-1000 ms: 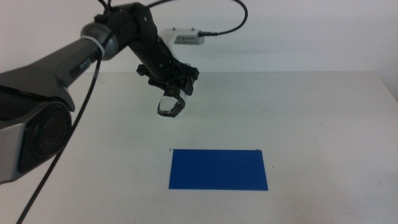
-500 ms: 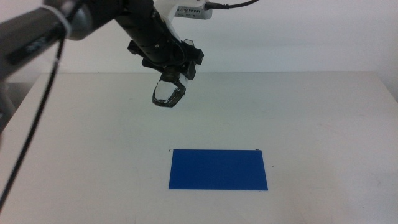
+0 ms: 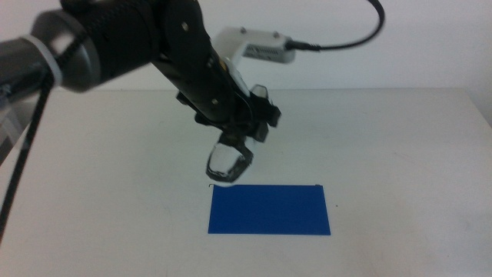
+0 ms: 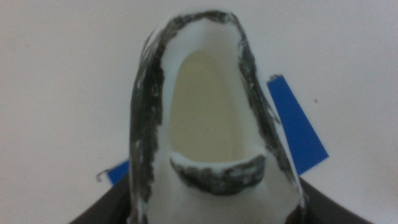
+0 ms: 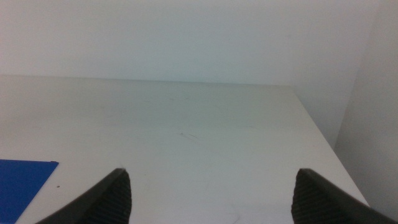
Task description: Use one arm to grab the shoe from the table and place it on the mat.
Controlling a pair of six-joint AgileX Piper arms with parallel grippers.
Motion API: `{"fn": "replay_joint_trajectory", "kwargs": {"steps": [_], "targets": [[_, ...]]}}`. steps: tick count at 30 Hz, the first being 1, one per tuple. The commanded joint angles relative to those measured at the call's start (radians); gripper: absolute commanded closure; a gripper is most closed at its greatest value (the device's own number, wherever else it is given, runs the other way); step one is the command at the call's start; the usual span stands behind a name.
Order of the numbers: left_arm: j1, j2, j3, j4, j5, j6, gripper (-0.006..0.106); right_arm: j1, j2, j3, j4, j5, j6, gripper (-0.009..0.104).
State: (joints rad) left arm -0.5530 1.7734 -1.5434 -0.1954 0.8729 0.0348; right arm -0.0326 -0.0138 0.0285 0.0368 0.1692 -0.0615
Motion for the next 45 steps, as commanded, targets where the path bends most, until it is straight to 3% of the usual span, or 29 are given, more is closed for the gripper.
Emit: {"fn": "replay_joint_trajectory", "kwargs": {"steps": [1,25,28,38,45], "targets": [[-0.028,-0.059,-0.004,-0.008,-0.082,-0.017,0.102,0.003,-0.020,-0.010,-0.008,-0.079,-0.013,0.029],[-0.086,0.015,0.016,-0.012,-0.092,0.004,0.102,0.003,-0.020,-0.010,-0.008,-0.079,-0.013,0.029],[-0.086,0.030,0.016,-0.034,-0.084,0.096,0.102,0.003,-0.020,-0.010,-0.008,-0.079,-0.013,0.029],[-0.086,0.079,0.016,-0.211,-0.094,0.628,0.102,0.003,-0.020,-0.010,-0.008,-0.079,-0.013,0.029],[-0.086,0.125,0.016,-0.224,-0.087,0.982,0.102,0.003,-0.020,-0.010,-0.008,-0.079,-0.013,0.029]]}}
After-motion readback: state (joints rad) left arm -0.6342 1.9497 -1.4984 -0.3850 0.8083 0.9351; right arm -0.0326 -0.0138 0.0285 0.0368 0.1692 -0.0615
